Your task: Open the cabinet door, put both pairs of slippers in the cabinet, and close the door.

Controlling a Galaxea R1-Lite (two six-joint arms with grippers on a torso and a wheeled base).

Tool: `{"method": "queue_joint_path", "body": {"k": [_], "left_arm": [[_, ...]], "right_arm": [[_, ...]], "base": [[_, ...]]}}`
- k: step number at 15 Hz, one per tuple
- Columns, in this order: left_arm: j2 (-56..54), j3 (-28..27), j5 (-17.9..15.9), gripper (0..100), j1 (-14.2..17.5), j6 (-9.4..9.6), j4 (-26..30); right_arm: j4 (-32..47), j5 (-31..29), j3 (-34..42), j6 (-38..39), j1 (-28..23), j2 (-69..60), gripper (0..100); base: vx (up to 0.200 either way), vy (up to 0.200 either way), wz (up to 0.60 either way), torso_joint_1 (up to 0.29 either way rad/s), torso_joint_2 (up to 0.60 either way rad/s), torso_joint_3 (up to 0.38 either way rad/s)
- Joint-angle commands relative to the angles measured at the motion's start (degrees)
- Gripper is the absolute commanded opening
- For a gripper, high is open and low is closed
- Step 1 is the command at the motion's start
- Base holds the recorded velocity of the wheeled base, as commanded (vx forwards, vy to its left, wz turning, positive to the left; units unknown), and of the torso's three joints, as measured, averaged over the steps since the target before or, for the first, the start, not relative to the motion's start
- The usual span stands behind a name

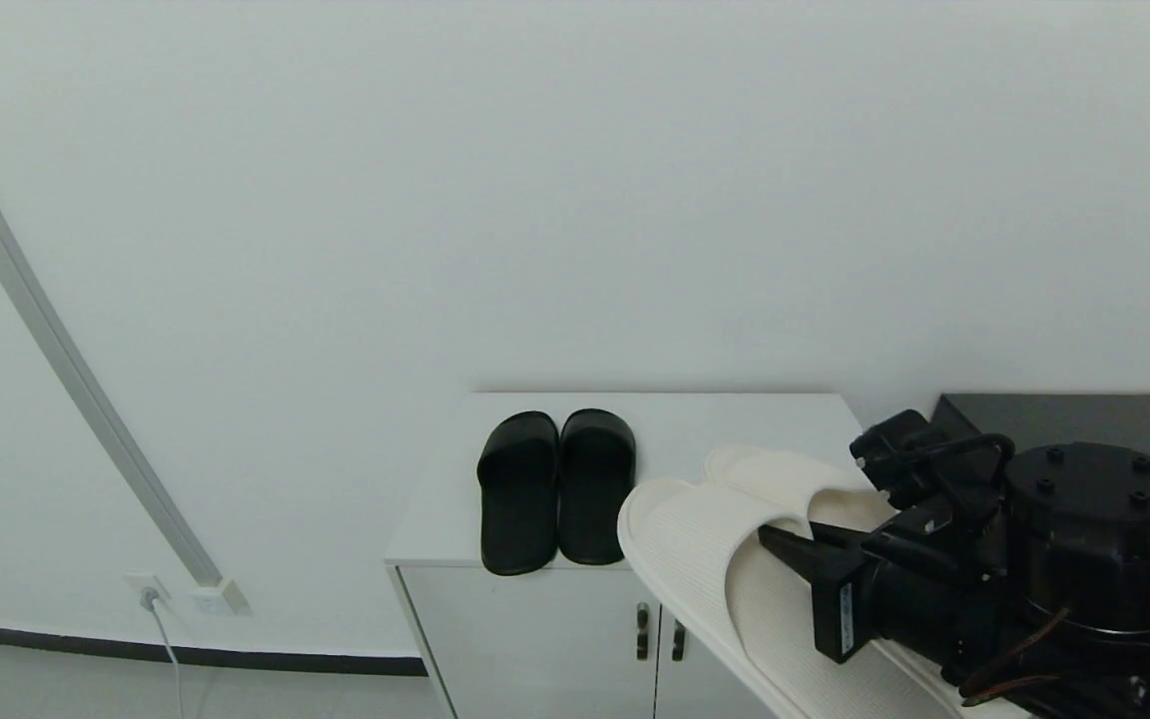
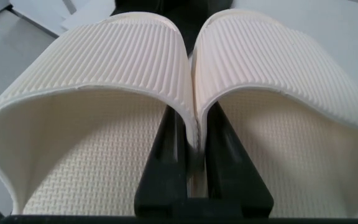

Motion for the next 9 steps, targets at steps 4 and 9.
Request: {"method": "queue_joint_path", "body": {"k": [4, 9], "left_arm": [[0.05, 0.01, 0.01, 0, 0.04, -0.01, -0.02], [0.05, 0.01, 0.01, 0, 0.04, -0.10, 0.06]], "right_arm": [[-0.03, 0.36, 0.88, 0.06, 0.82, -0.67, 0], [0.06, 0.27, 2.11, -0.38, 1.17, -0.85, 0]], "base": [[0.000, 0.000, 0.00, 0.000, 0.00, 0.000], [-0.200, 0.000, 0.00, -0.001, 0.00, 0.003]]}}
